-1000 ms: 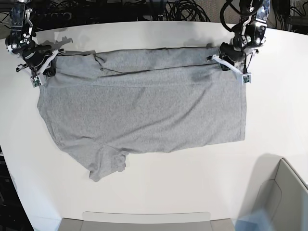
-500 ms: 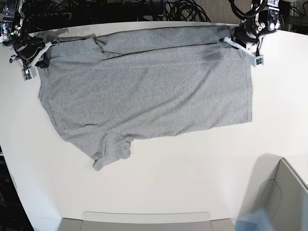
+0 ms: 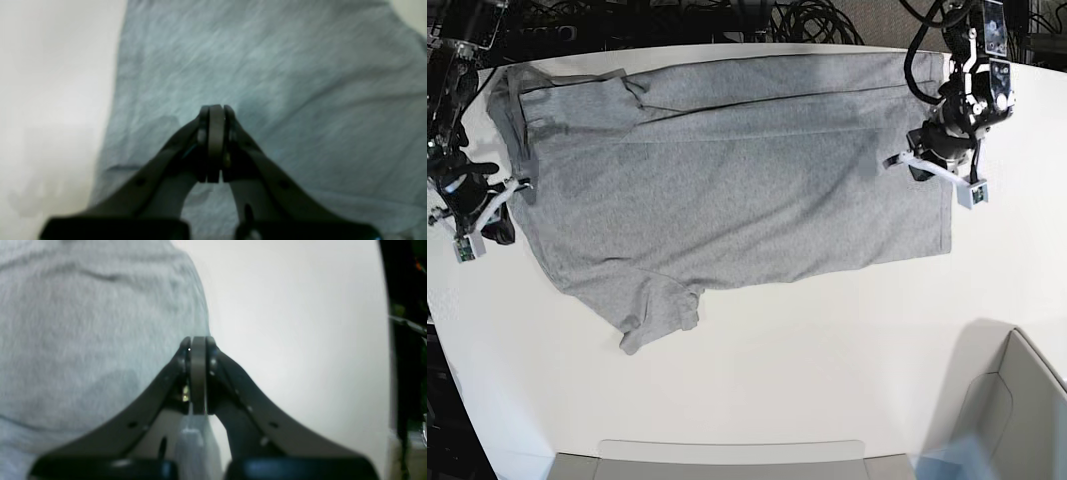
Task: Fold the T-shirt properly
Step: 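Move both grippers to the shirt's opposite edge and grasp it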
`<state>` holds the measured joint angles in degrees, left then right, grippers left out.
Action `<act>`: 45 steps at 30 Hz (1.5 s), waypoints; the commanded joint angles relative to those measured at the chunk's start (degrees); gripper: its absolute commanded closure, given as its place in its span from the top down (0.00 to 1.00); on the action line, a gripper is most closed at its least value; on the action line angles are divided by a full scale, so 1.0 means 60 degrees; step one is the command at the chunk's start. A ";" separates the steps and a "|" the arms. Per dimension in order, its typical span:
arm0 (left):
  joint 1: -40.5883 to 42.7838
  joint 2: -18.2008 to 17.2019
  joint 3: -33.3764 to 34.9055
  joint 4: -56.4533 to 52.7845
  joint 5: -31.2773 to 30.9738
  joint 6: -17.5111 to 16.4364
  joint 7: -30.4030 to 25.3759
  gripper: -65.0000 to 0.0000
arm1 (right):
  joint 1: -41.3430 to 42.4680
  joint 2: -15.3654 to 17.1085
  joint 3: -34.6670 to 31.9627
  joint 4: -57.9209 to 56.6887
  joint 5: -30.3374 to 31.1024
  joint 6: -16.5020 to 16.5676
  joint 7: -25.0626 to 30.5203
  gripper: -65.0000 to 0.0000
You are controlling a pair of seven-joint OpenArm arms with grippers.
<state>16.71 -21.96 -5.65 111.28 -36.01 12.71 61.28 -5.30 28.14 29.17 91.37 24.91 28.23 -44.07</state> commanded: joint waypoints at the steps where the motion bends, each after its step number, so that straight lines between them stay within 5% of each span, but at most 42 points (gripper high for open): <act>1: -0.0170 0.0033 -0.0033 0.0009 -0.0013 0.0072 -0.0066 0.00 | 0.0510 0.0270 -0.0121 -0.0145 0.0018 0.0006 0.0174 0.00; 8: -0.0580 0.0355 -0.0033 -0.0137 -0.0013 0.0072 -0.0388 0.00 | 0.3001 0.0387 -0.1924 -0.3090 -0.0100 0.0006 0.0467 0.00; 12: -0.0580 0.0384 -0.0033 -0.0137 -0.0013 0.0058 -0.0388 0.00 | 0.4056 0.0299 -0.2847 -0.5126 -0.1433 -0.0023 0.1888 0.00; 17: -0.0580 0.0384 -0.0033 -0.0137 -0.0013 0.0058 -0.0388 0.00 | 0.4583 -0.0023 -0.3154 -0.6474 -0.1917 -0.0038 0.2078 0.00; 26: -0.0594 0.0663 -0.0033 -0.0137 -0.0013 0.0058 -0.0388 0.00 | 0.3294 -0.0082 -0.3140 -0.6342 -0.1917 -0.0038 0.2005 0.00; 36: -0.0594 0.0678 -0.0033 -0.0137 -0.0013 0.0058 -0.0388 0.00 | 0.0422 -0.0111 -0.1909 -0.2870 -0.1858 -0.0023 0.1229 0.00; 45: -0.0594 0.0678 -0.0033 -0.0137 -0.0013 0.0058 -0.0388 0.00 | 0.0935 -0.0067 -0.1338 -0.1947 -0.1902 0.0021 0.1229 0.00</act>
<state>13.63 -17.41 -5.63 109.58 -35.97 12.86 59.55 -0.69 26.48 20.64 78.50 13.06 28.12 -38.04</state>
